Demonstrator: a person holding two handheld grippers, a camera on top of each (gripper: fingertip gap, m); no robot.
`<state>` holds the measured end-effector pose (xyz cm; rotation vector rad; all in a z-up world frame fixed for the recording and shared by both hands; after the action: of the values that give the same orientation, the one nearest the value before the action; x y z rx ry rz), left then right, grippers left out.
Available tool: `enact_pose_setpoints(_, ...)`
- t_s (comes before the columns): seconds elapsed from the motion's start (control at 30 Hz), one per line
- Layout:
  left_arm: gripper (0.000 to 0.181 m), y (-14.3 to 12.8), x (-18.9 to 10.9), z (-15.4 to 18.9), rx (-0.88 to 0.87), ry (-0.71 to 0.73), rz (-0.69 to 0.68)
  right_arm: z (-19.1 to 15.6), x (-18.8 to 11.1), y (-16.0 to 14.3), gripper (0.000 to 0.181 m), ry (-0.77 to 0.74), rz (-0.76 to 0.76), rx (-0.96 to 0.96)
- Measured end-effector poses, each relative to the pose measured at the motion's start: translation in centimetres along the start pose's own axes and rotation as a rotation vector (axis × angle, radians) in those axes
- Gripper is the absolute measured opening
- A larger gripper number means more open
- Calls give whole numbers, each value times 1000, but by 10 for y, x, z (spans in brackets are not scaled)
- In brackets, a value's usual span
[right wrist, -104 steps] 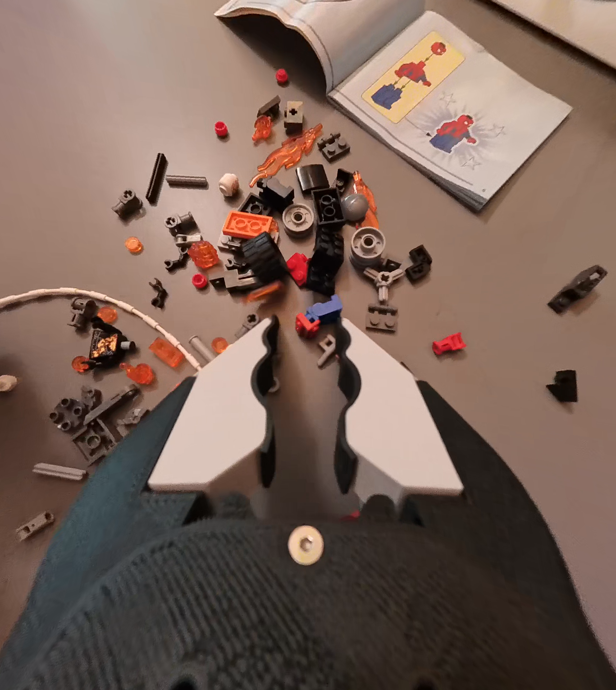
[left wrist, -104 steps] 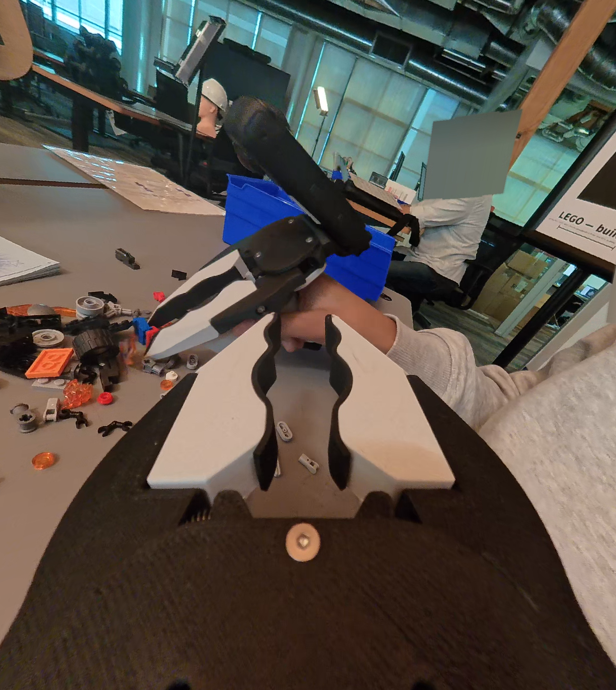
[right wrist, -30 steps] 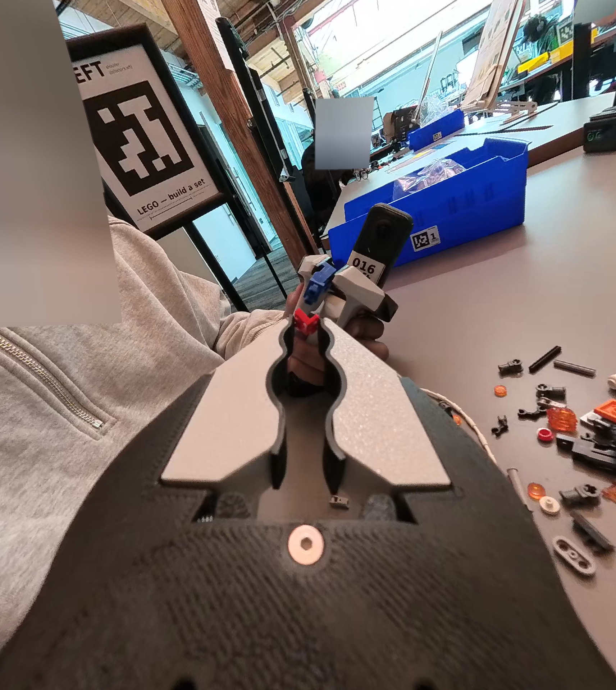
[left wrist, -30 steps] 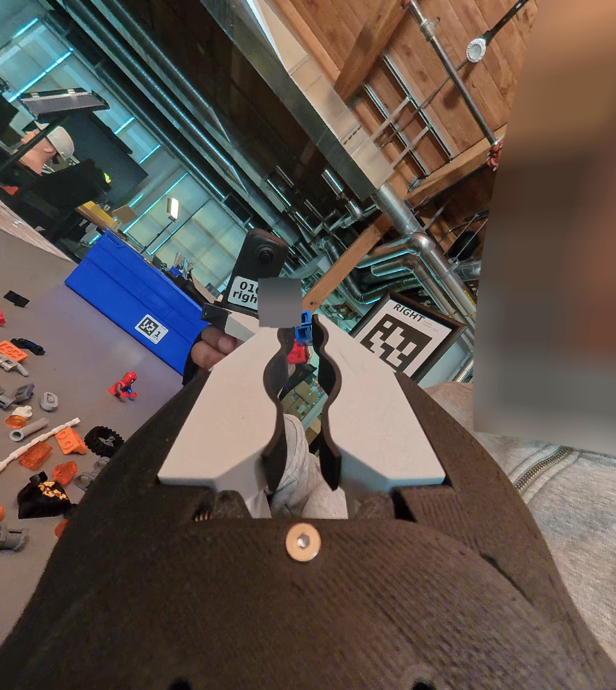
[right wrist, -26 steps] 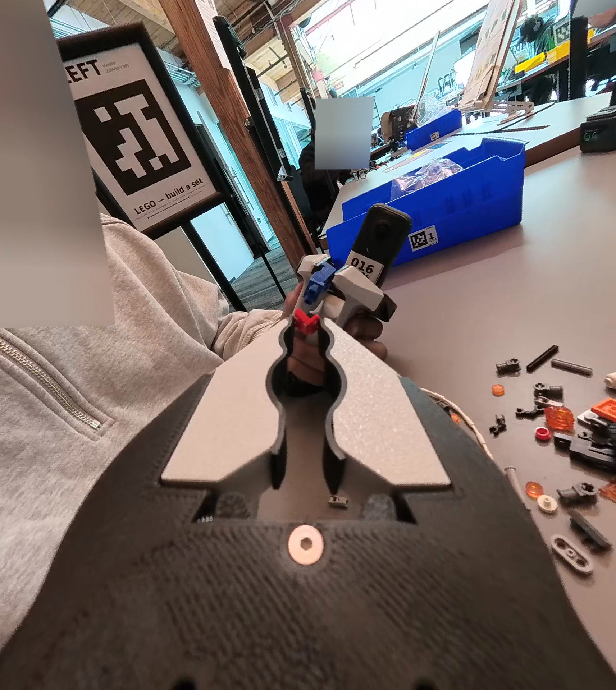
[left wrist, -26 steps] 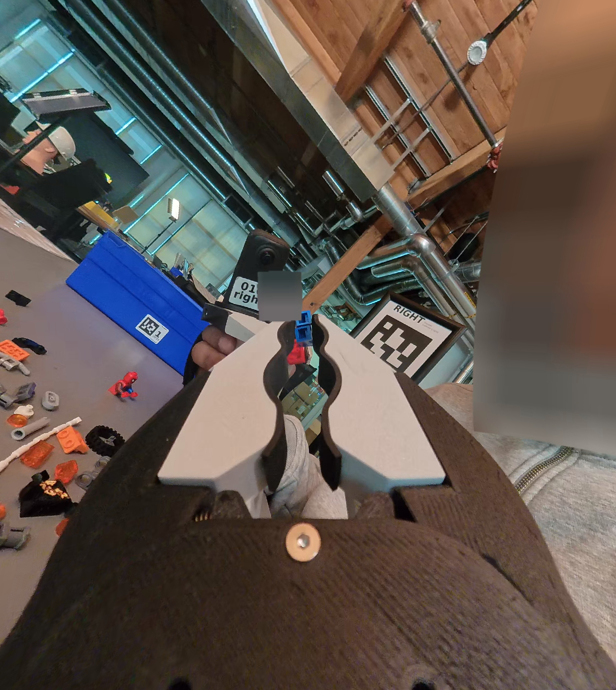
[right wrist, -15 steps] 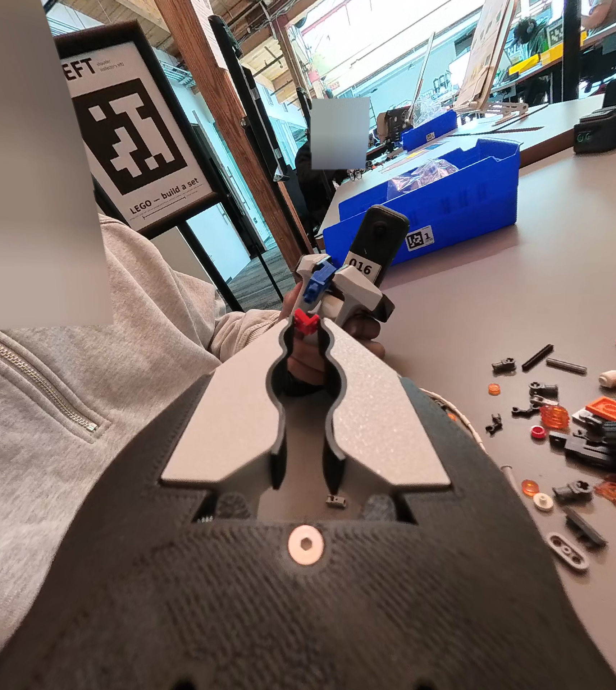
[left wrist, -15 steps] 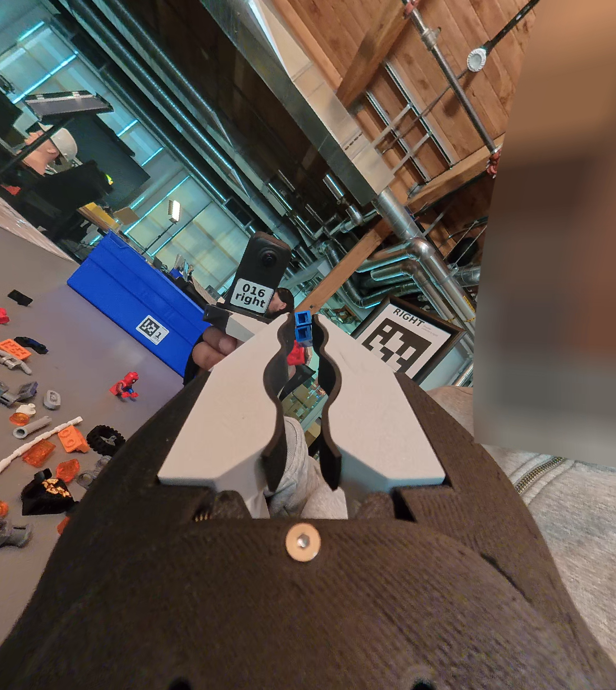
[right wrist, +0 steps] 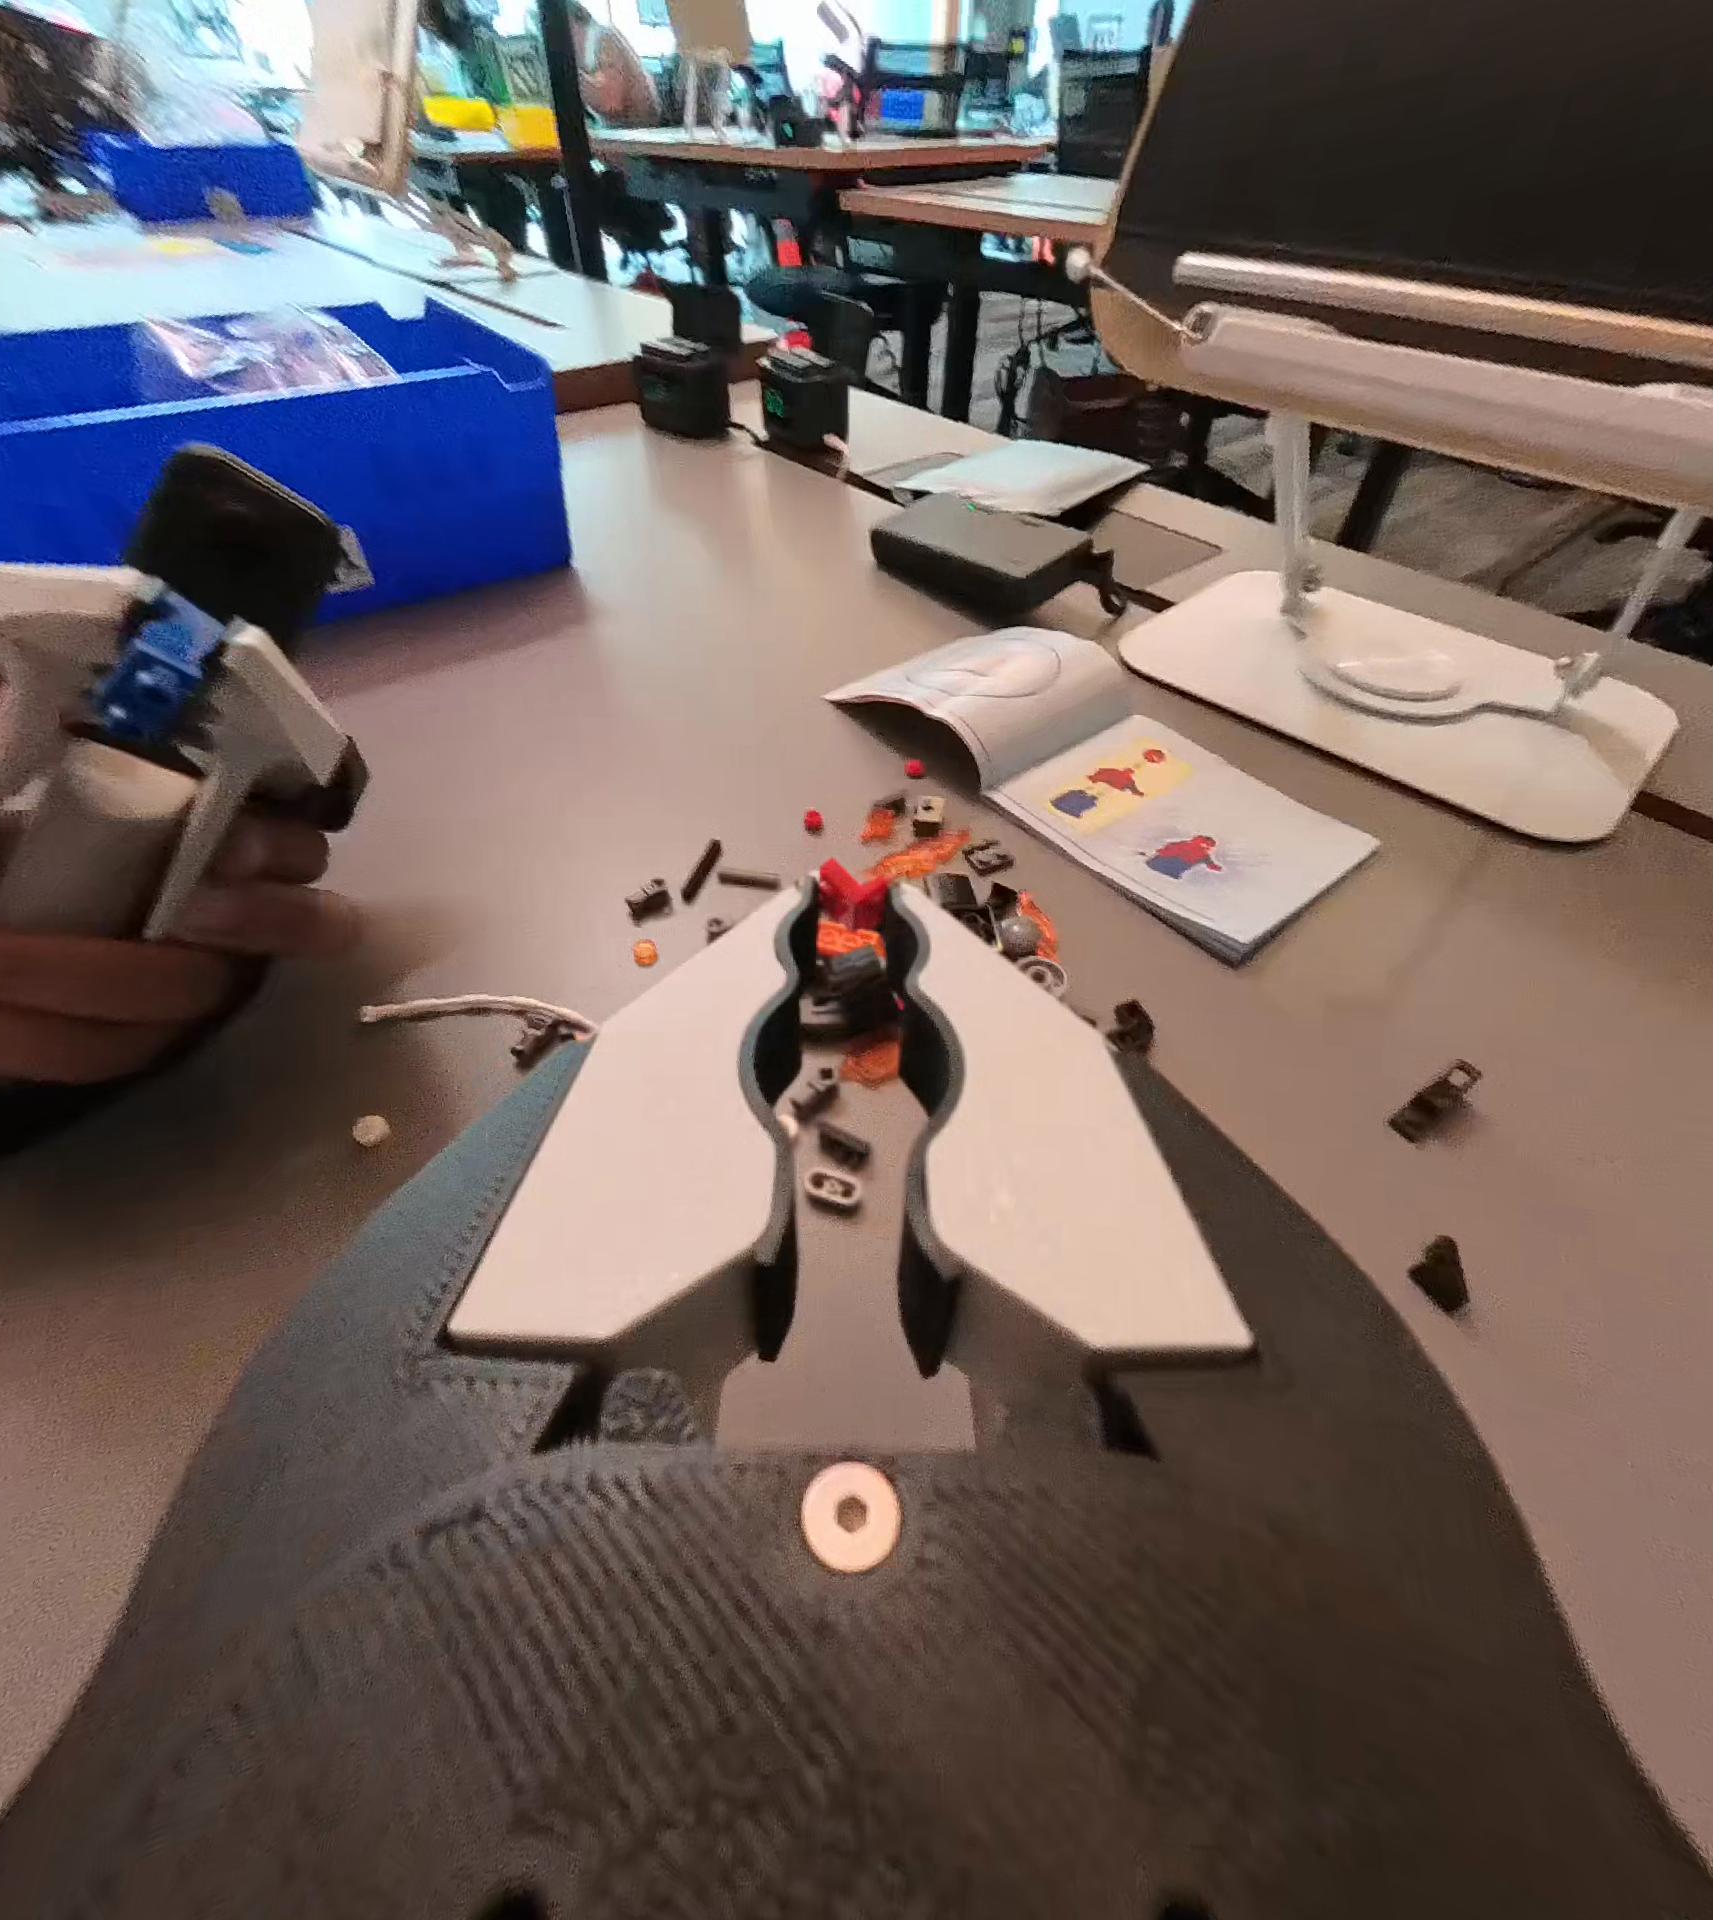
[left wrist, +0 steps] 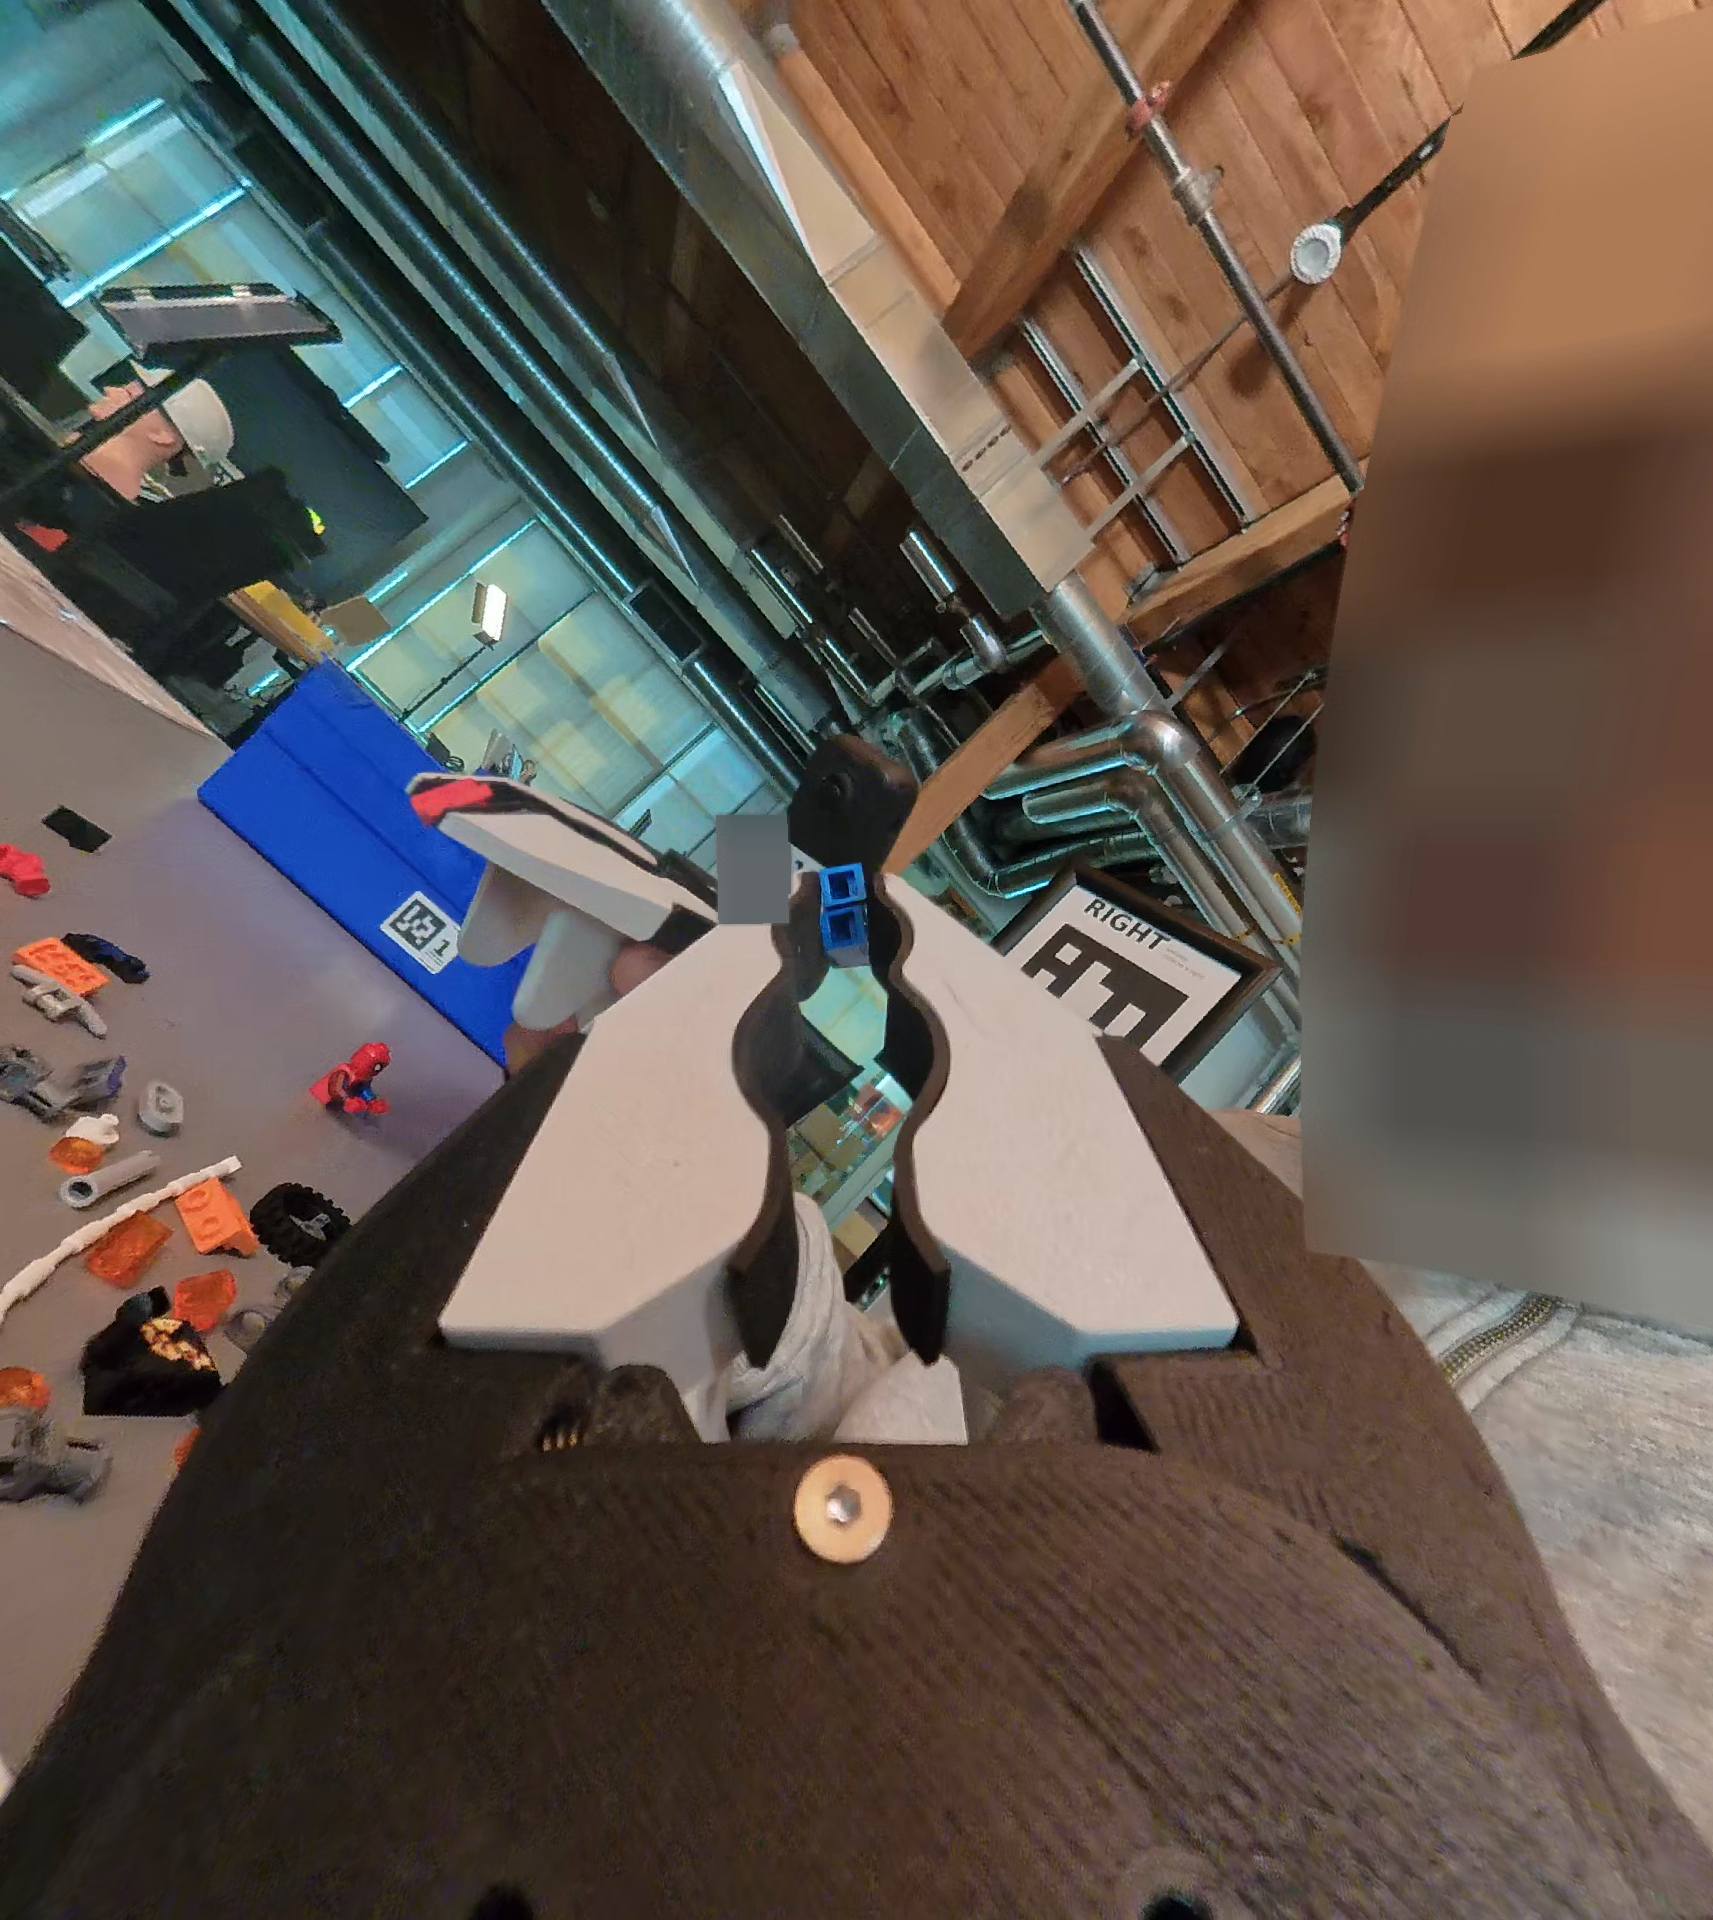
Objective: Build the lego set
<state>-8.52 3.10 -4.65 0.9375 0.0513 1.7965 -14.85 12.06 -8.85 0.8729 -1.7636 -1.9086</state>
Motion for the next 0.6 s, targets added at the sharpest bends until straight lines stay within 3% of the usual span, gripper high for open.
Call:
enact_pose_setpoints(0.03,6,1,-1,-1,-8,1,6,1,2,-4,10,-9,-23,-4)
enact_pose_setpoints(0.13,6,3,-2,-3,-29,3,18,-3,8,-17,10,14,-102,6)
enact_pose_setpoints(0.6,7,-1,0,-2,-20,2,-5,-6,14,-33,10,-15,-207,-83)
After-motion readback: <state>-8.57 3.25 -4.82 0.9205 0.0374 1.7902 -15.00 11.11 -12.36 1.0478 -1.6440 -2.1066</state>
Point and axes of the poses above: each gripper's, where its closed fingertips meet, x out along the fingers, y out of its top, z = x × y across the jaws, the point moved 1 cm from there along -x, back along the fingers, and after that the axes turned 4 degrees about z, right-handed, at the moved point
